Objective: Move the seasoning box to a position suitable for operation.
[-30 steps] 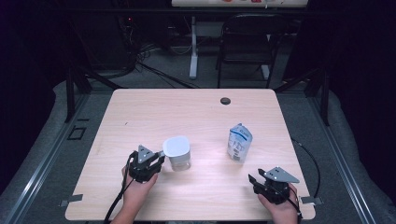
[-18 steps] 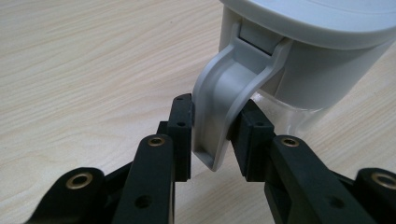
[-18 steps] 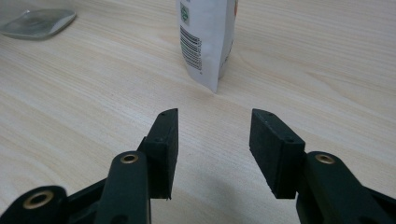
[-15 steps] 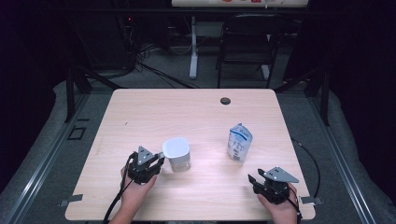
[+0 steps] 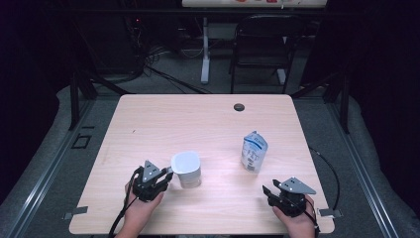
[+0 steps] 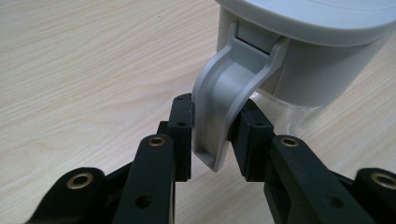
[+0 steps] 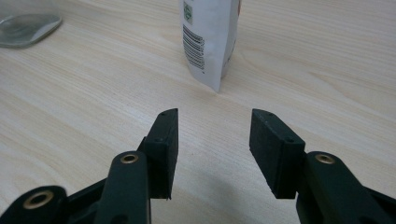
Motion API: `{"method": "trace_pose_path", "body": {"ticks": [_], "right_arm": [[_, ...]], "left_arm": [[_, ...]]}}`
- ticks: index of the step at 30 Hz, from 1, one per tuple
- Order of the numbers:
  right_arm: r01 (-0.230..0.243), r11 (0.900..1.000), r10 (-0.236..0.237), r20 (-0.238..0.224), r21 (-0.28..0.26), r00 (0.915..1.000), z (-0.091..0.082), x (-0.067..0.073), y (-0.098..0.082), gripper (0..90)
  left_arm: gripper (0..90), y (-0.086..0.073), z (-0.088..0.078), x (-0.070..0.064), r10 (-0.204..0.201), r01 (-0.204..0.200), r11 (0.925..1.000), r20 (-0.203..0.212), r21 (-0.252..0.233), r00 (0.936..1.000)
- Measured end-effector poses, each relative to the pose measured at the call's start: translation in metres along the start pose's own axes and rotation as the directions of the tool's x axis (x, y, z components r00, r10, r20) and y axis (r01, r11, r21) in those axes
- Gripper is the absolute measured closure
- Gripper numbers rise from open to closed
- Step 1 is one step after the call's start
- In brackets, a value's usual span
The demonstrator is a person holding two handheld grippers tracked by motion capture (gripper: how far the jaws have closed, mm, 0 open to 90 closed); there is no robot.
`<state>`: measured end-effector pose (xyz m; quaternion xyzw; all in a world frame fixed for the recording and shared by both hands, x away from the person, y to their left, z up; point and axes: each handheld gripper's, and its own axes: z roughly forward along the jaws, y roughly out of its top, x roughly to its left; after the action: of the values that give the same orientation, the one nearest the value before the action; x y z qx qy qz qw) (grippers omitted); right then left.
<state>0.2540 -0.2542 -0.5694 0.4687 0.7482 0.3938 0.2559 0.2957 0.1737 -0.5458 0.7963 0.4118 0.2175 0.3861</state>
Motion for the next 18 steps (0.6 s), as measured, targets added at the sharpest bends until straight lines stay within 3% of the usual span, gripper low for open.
{"method": "trace_pose_path", "body": {"ticks": [18], "right_arm": [[0.009, 1.0, -0.009, -0.009, 0.009, 0.9999, 0.001, 0.003, 0.0, 52.9]], "left_arm": [[71.3, -0.017, -0.023, -0.008, 0.038, -0.038, 0.9993, 0.044, 0.006, 0.9983]]}}
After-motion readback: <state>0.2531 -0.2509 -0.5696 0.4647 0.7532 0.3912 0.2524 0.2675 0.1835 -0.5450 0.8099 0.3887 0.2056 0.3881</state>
